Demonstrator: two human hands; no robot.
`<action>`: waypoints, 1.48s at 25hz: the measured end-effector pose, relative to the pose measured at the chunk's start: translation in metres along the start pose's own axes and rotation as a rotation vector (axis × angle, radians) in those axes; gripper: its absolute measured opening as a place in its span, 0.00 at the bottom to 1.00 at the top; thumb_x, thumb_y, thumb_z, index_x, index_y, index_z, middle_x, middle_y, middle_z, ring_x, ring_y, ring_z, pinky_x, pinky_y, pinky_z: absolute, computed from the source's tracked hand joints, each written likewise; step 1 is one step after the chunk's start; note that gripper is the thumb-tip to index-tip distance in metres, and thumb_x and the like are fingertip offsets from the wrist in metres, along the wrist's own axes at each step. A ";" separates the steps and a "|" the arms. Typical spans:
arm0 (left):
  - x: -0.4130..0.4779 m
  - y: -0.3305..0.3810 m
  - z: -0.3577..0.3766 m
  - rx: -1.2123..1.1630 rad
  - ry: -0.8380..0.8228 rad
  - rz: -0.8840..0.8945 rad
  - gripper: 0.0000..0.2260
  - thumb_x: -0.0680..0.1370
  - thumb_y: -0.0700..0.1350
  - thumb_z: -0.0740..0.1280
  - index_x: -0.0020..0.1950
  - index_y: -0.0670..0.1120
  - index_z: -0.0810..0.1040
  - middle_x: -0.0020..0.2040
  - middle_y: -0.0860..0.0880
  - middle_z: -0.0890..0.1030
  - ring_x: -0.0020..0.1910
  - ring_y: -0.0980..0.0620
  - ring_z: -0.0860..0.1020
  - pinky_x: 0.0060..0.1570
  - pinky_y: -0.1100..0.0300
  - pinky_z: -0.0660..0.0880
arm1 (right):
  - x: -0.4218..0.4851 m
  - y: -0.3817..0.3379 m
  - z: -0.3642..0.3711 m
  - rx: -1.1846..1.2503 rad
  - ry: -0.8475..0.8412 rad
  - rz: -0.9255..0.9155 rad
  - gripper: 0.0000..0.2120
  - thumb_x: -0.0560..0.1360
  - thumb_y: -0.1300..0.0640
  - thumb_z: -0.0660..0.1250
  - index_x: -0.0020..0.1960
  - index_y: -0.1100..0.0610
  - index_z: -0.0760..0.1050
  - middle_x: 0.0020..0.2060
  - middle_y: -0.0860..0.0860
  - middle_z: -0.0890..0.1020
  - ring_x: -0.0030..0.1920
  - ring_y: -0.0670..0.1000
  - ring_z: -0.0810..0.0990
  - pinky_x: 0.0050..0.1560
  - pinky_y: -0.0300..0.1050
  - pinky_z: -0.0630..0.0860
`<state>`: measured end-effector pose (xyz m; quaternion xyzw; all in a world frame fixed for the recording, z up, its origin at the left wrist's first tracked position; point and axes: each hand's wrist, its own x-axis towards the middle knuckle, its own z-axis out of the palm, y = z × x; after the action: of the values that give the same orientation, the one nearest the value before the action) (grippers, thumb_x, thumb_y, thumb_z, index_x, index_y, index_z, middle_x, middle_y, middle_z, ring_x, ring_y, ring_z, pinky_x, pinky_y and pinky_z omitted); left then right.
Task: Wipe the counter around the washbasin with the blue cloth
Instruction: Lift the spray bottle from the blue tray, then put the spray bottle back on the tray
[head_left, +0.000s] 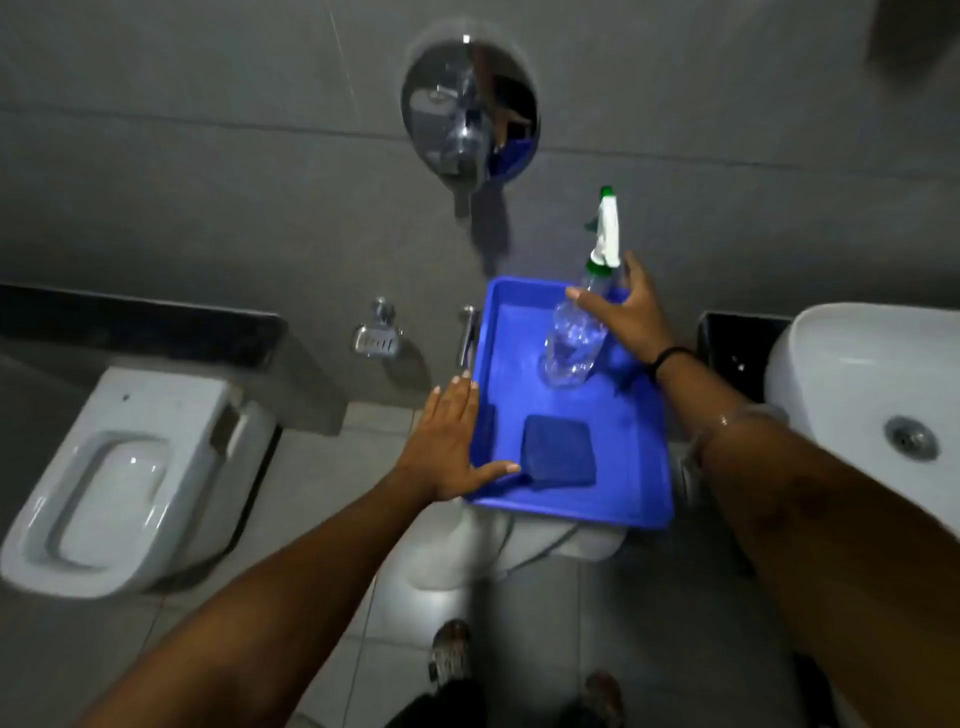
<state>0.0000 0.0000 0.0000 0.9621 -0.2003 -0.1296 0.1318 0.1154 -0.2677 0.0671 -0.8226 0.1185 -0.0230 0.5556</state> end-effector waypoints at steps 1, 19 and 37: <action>0.003 -0.001 0.007 0.001 -0.016 0.018 0.55 0.68 0.77 0.53 0.80 0.38 0.47 0.81 0.39 0.48 0.81 0.44 0.46 0.79 0.43 0.44 | 0.014 -0.008 0.005 0.046 0.027 -0.030 0.46 0.65 0.46 0.78 0.74 0.61 0.61 0.70 0.56 0.70 0.68 0.51 0.71 0.71 0.49 0.69; -0.005 0.000 0.042 -0.054 -0.042 0.122 0.58 0.66 0.79 0.57 0.80 0.40 0.44 0.82 0.42 0.44 0.81 0.46 0.41 0.78 0.49 0.40 | -0.146 -0.096 -0.018 0.055 0.106 -0.086 0.12 0.67 0.70 0.61 0.48 0.64 0.77 0.39 0.56 0.77 0.38 0.50 0.75 0.38 0.45 0.76; -0.010 -0.005 0.046 -0.031 -0.057 0.160 0.59 0.65 0.80 0.57 0.80 0.41 0.43 0.82 0.42 0.43 0.80 0.46 0.41 0.77 0.52 0.39 | -0.168 0.061 0.038 -0.515 -0.172 0.676 0.17 0.76 0.53 0.61 0.60 0.62 0.72 0.50 0.57 0.78 0.53 0.58 0.77 0.48 0.42 0.66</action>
<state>-0.0209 -0.0007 -0.0420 0.9368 -0.2782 -0.1490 0.1510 -0.0511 -0.2179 0.0123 -0.8483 0.3364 0.2592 0.3162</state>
